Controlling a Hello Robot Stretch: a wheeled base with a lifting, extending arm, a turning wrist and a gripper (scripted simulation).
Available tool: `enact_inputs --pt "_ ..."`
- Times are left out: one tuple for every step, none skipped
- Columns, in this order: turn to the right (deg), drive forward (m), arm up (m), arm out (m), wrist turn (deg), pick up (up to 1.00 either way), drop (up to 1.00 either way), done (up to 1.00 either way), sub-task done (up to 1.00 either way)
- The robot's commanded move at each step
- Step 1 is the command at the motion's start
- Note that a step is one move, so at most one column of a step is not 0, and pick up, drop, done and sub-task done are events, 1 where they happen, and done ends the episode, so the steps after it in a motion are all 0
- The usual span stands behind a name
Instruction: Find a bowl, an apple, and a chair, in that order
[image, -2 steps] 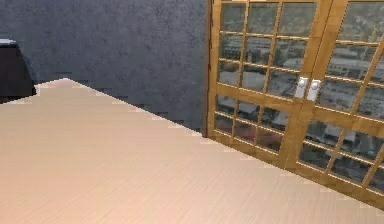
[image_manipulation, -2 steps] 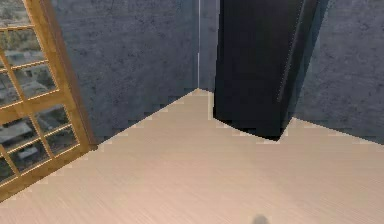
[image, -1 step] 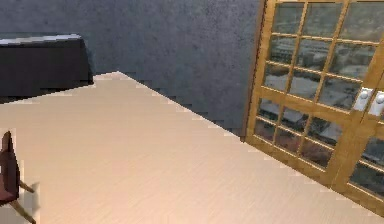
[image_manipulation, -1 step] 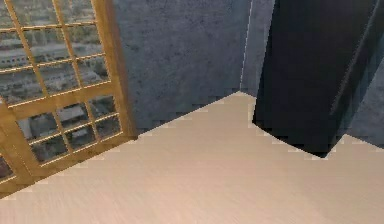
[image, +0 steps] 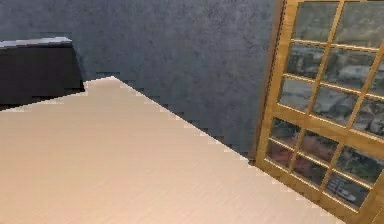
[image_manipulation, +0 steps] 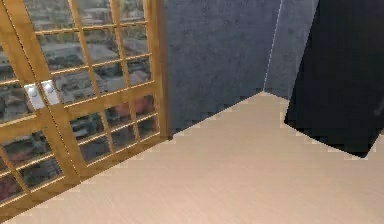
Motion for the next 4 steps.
enact_inputs --pt "-39.0 0.00 0.00 0.00 0.0 0.00 0.00 0.00 0.00" --pt "0.0 1.00 0.00 0.00 0.0 0.00 0.00 0.00 0.00" --pt "0.0 0.75 0.00 0.00 0.0 0.00 0.00 0.00 0.00" --pt "-45.0 0.00 0.00 0.00 0.0 0.00 0.00 0.00 0.00"
